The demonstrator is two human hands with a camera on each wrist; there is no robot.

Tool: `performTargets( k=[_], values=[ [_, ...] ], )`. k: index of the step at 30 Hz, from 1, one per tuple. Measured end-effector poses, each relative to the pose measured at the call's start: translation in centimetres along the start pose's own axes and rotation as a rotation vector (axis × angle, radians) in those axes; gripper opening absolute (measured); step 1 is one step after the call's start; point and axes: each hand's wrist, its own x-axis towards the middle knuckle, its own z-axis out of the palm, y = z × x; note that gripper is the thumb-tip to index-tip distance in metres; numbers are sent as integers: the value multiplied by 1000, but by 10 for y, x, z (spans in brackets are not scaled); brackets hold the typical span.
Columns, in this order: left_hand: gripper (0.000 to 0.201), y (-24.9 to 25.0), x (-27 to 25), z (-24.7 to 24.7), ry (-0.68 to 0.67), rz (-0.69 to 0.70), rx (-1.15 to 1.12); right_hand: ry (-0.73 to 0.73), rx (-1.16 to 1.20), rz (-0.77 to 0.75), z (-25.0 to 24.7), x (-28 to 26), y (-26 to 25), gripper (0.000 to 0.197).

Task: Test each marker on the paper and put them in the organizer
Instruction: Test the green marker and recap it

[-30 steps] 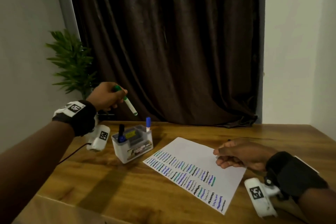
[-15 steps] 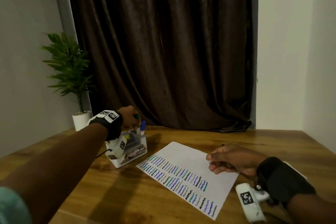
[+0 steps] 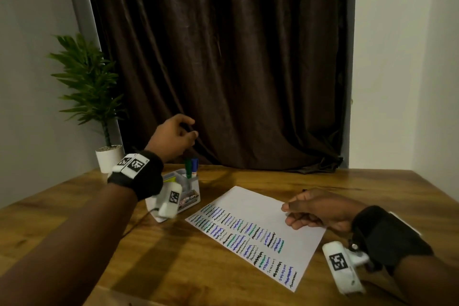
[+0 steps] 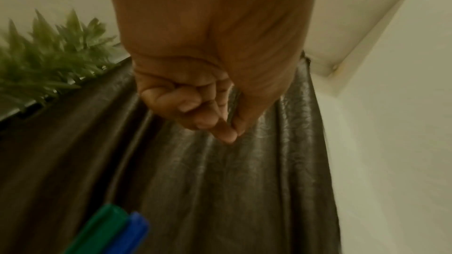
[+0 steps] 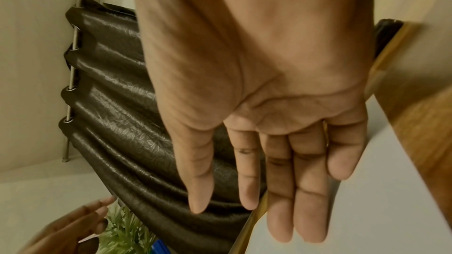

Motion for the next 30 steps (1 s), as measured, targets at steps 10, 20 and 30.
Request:
performTargets(
  k=[10,20,30],
  values=[
    [30,47,-43,149,-341,28,-599,25,13,2,4,-3,-3,42],
    [18,29,-40,192,-522,-171,-771,71,-64,-18,7,-7,-9,30],
    [16,15,-37,187,-509,-156,-840,599,-405,-177,-34,-33,-43,9]
  ],
)
